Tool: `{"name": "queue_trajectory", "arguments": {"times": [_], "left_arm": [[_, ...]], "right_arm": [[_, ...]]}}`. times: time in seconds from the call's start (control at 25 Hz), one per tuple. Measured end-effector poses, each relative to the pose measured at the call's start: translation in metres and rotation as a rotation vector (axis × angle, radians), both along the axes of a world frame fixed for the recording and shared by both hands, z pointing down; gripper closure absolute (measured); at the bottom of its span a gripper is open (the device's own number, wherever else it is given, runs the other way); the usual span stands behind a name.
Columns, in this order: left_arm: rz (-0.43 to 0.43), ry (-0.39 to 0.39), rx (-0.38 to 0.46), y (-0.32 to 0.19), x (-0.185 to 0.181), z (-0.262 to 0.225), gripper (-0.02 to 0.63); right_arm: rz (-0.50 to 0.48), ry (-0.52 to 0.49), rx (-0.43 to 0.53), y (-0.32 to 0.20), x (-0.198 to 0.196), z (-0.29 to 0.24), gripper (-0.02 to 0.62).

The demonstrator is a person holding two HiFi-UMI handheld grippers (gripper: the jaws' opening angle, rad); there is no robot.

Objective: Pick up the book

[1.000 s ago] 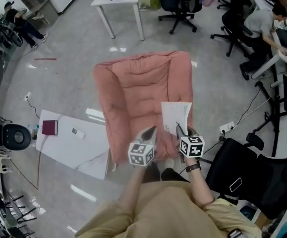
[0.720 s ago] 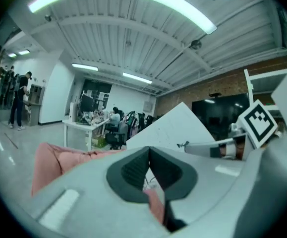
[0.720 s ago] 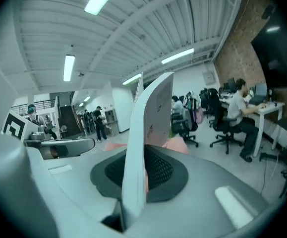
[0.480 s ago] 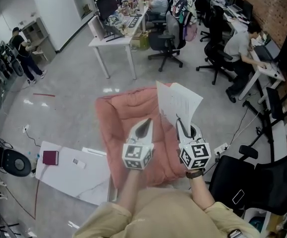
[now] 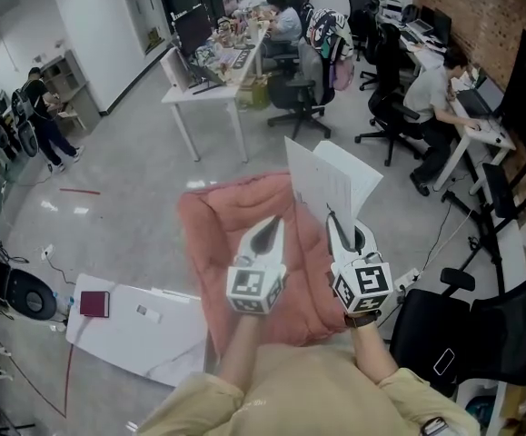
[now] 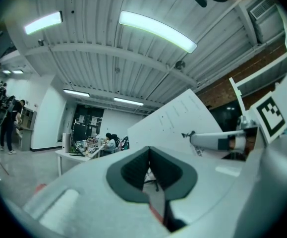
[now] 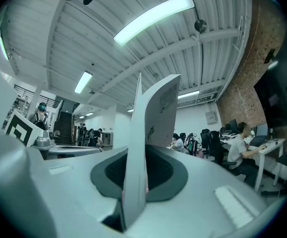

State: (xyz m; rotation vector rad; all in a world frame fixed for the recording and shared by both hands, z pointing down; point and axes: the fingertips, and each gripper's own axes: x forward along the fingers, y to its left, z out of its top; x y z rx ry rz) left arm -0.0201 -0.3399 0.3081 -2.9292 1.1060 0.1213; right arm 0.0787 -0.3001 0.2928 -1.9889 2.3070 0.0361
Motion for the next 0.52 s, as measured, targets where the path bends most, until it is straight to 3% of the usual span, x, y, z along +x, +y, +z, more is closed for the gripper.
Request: {"name": "queue_trajectory", "arguments": {"times": [0.28, 0.52], "left_arm": [[0.031, 0.009, 0.009, 0.001, -0.016, -0.006, 0.606], [0.004, 0.003, -0.055, -0.010, -0.048, 0.023, 0.606]], "right_arm": [[0.025, 0.017, -0.018, -0.003, -0.018, 0.000, 0.548], [0.031, 0.052, -0.057, -0.004, -0.045, 0.019, 0.548]]}}
